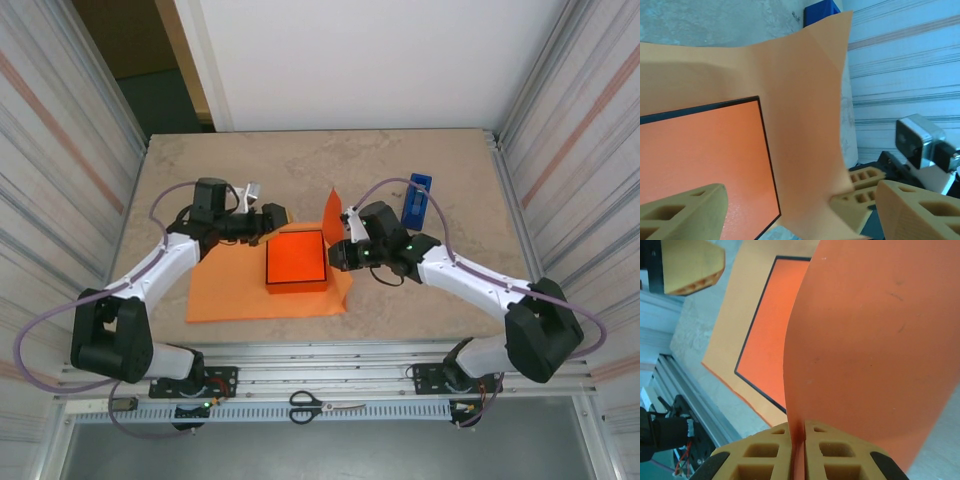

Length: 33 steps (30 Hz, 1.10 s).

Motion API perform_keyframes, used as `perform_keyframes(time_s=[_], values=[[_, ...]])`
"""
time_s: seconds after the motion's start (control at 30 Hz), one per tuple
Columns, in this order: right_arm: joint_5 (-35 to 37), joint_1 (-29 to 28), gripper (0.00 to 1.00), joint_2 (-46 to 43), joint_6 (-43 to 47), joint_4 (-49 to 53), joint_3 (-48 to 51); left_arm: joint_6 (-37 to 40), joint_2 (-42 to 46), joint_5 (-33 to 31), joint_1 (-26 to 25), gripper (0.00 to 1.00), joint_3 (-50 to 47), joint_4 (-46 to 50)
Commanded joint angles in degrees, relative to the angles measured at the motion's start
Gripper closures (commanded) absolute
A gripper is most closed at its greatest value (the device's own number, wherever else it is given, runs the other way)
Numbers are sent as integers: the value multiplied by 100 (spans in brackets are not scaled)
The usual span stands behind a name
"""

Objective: Wrap the gift box in paper
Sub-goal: First fold the wrapping paper around the gift box.

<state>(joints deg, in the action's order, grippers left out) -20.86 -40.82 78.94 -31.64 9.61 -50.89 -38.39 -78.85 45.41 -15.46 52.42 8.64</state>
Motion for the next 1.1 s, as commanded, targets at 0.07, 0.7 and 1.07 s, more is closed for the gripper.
perform_keyframes(time_s=[0.07, 0.7, 1.07], values=[[-168, -153, 86, 229, -28, -350, -230, -413, -211, -99, -331, 24, 299, -134], [-319, -352, 86, 547, -264, -850, -257, -1294, -911, -859, -989, 43, 329, -761], [-361, -428, 84, 704, -325, -972, -297, -1192, -1070, -1023, -1029, 78, 510, -324]])
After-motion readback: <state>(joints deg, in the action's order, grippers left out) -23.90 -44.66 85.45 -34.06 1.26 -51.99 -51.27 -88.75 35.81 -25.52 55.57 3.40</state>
